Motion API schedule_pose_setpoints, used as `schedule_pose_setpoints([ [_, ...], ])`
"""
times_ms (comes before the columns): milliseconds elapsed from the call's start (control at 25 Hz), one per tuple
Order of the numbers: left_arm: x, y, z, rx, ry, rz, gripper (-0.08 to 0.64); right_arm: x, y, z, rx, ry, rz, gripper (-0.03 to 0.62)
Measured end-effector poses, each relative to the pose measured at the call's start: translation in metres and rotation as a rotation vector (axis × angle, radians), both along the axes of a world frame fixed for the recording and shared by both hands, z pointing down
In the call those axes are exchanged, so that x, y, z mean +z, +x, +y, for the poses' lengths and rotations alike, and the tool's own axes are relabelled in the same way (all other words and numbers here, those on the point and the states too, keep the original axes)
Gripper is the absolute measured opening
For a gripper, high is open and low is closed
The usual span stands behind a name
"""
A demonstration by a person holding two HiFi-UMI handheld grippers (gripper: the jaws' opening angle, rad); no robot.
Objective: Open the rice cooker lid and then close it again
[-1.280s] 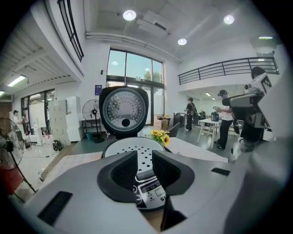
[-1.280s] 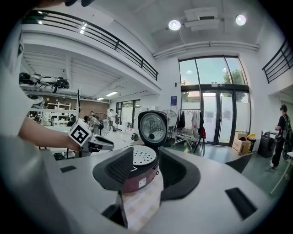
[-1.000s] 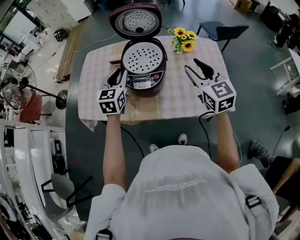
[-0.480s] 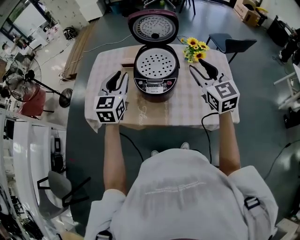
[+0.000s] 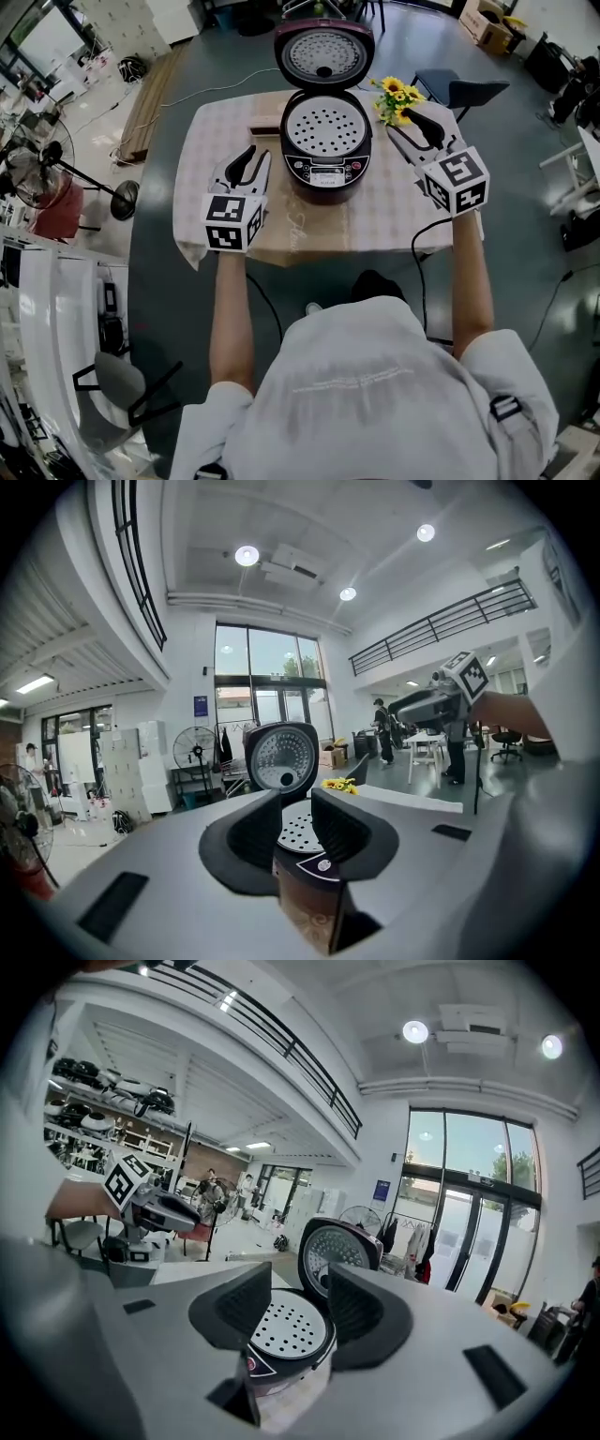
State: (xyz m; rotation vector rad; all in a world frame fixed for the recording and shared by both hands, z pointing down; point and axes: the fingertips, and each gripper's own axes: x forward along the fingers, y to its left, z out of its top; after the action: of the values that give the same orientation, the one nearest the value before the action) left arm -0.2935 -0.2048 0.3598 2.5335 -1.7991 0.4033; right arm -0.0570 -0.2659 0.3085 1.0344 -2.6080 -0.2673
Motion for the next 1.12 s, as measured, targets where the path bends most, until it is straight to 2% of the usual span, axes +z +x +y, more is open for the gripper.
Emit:
schedule_pose_setpoints([
  [240,0.002,0.002,-0.02,0.029,0.007,0.004,0.107,-0.012,-0.009,-0.037,-0.023,0.036,0.063,0.204],
  [800,0.003,0.0,-0.108,-0.015,-0.037,-0.016,0.107,-0.043,-0.053,-0.198,-0.163,0.123,0.147,0.209],
  [1120,0.014,-0.001,-0.133,-0.036,-0.081,-0.008,0.107,-0.03,-0.077,-0.255,-0.245,0.082,0.225,0.229],
])
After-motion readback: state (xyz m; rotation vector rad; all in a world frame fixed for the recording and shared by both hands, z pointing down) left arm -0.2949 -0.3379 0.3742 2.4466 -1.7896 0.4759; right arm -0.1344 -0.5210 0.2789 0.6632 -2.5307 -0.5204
